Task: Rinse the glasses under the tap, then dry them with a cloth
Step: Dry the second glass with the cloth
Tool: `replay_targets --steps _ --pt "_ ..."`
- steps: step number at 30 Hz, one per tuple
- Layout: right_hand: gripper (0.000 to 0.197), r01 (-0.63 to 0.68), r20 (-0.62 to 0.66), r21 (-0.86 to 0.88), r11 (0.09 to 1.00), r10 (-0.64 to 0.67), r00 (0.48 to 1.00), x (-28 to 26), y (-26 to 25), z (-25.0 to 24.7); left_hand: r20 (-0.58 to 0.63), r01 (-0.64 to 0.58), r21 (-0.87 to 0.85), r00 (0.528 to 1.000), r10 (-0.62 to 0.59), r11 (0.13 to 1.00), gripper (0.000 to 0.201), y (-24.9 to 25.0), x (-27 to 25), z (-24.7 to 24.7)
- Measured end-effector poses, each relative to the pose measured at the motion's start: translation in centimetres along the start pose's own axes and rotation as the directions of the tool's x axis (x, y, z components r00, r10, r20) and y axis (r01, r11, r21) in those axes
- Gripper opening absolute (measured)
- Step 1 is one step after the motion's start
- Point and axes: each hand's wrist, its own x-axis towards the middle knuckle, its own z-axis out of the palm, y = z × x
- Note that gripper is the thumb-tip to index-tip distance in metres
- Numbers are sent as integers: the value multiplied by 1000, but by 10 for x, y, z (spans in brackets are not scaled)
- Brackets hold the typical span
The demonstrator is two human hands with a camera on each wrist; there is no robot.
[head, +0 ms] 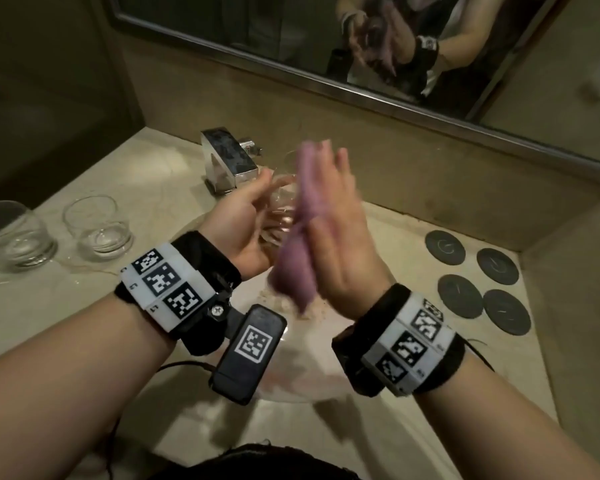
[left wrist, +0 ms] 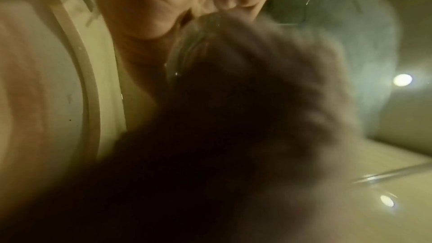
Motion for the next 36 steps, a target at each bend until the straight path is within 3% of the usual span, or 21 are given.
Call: replay_targets --steps 1,3,5,8,12,14,15,17,19,21,22,25,28,30,33,35,36 --pt "56 131 21 -134 982 -130 991 -2 1 4 34 15 0 999 -15 1000 56 0 -2 4" --pt "54 277 41 -267 923 -276 960 -6 12 6 86 29 26 996 -32 999 67 -2 -2 9" --pt "51 317 29 -323 891 -326 945 -3 15 6 123 35 58 992 -42 998 70 -5 -2 10" --pt "52 269 -56 -315 910 -301 952 0 14 6 194 40 39 980 -47 998 68 -7 -1 9" --pt "61 113 -122 -201 973 -139 983 9 9 3 203 12 152 978 -44 988 75 -4 -2 5" --pt "66 -76 -83 70 995 82 993 24 14 0 189 43 188 979 -79 981 92 -4 -4 4" --pt "69 -197 -28 288 937 214 976 34 12 -4 159 52 206 983 -86 977 106 -3 -4 2" --pt "54 -388 79 594 705 430 900 44 14 -17 103 19 253 994 -46 967 121 -2 -2 -1" --pt "29 -492 144 685 537 562 814 42 16 -27 138 -45 283 990 6 958 104 -2 -1 -4" --pt "29 -551 115 666 503 660 742 34 24 -32 192 -81 277 981 28 957 55 -1 -4 1" --pt "29 -534 73 669 516 670 739 33 28 -33 201 -86 245 979 37 966 38 0 -6 3" --pt "18 -492 6 663 564 653 757 30 41 -34 173 -55 88 984 39 995 42 4 -5 -1" --pt "43 -498 -97 626 600 693 714 19 45 -40 -5 -34 18 999 34 999 51 3 1 -7" --pt "42 -401 -247 571 716 616 749 13 41 -42 -56 -26 12 998 26 1000 51 1 3 -6" --pt "44 -127 -393 317 940 252 884 6 21 -36 -80 -15 32 997 18 999 41 -2 3 -3" --pt "55 40 -263 85 996 -16 965 0 10 -22 -39 21 -18 999 -22 1000 34 -3 -1 0" --pt "57 152 -157 -57 987 -159 975 -2 7 -16 -6 38 -51 999 -39 998 33 -1 -3 2"
